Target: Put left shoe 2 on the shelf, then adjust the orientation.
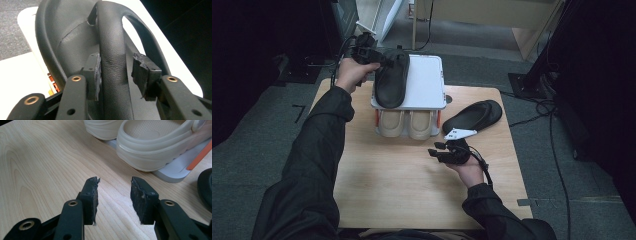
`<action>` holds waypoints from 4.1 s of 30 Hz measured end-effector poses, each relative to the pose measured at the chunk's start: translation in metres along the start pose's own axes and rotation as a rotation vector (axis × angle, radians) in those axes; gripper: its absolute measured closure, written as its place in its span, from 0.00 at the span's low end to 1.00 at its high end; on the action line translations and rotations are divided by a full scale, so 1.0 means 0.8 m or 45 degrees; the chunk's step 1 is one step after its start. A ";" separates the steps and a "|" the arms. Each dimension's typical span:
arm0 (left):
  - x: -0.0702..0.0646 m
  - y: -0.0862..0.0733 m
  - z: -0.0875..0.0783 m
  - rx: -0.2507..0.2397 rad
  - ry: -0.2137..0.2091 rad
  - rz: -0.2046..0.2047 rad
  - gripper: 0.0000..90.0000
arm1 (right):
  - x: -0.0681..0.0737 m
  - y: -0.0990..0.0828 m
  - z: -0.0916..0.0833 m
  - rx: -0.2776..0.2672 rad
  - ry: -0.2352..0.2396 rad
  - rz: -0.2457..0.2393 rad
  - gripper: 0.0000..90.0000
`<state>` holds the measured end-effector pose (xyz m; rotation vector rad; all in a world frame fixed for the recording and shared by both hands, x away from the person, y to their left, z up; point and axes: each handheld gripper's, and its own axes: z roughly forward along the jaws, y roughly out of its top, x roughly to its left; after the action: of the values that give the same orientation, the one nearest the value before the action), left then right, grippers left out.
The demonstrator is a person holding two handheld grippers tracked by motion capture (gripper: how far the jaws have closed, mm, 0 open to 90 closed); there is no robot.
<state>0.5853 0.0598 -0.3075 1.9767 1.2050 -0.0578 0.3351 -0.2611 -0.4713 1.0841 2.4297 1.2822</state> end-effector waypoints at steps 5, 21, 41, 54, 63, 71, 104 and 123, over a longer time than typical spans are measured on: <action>0.001 0.000 -0.017 -0.037 0.019 0.012 0.60 | 0.000 0.000 0.000 0.000 -0.002 0.003 0.64; 0.026 -0.031 -0.027 -0.017 0.130 0.006 0.72 | 0.000 0.000 0.001 0.000 -0.004 -0.001 0.64; 0.024 -0.036 -0.023 -0.024 0.127 0.010 0.66 | -0.002 -0.001 0.000 -0.003 -0.011 0.006 0.64; 0.020 -0.060 -0.065 -0.052 0.152 0.039 0.56 | -0.024 0.003 -0.009 -0.026 -0.057 0.043 0.63; 0.034 -0.095 -0.071 -0.058 0.149 0.014 0.54 | -0.071 0.009 -0.029 -0.060 -0.141 0.116 0.64; 0.037 -0.121 -0.067 -0.057 0.158 0.026 0.53 | -0.116 0.010 -0.046 -0.087 -0.212 0.169 0.65; 0.031 -0.231 -0.037 -0.052 0.091 0.045 0.52 | -0.151 -0.002 0.013 0.045 -0.284 0.187 0.75; 0.029 -0.251 -0.024 -0.150 0.134 0.082 0.52 | -0.139 -0.017 -0.006 0.051 -0.280 0.167 0.75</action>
<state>0.4377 0.1340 -0.4258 1.9334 1.1823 0.1484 0.4051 -0.3445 -0.4967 1.3383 2.2631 1.0881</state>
